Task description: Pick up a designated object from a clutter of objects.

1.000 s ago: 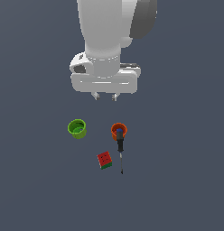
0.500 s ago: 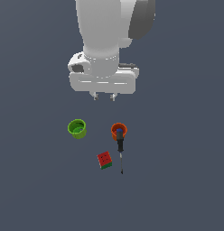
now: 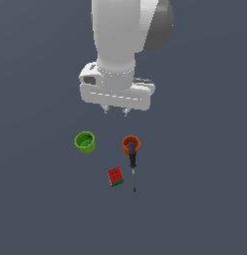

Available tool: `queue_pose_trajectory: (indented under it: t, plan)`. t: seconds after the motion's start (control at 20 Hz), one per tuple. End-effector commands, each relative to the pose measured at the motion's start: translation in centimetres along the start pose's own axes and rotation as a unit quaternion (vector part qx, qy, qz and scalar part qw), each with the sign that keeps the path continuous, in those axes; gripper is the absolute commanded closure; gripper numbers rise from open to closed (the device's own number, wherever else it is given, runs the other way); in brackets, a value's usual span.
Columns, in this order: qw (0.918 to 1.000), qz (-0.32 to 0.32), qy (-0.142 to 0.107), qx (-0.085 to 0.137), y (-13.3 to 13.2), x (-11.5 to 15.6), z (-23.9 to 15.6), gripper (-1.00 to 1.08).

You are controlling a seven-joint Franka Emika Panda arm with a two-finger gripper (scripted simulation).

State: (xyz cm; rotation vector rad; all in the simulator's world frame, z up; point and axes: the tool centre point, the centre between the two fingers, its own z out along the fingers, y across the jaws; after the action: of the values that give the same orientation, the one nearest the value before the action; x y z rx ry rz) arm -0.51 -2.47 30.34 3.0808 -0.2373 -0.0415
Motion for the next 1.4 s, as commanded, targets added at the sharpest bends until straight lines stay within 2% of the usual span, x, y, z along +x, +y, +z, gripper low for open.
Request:
queue_pose_trajectory:
  t: [0.0, 0.65, 1.35]
  plan:
    - [0.9998, 0.015, -0.001, -0.009, -0.2, 0.1, 0.5, -0.20]
    - [0.9914, 0.112, 0.004, -0.068, -1.4, 0.7, 4.1, -0.20]
    - [0.9696, 0.209, 0.031, -0.124, -3.0, 1.1, 8.0, -0.20]
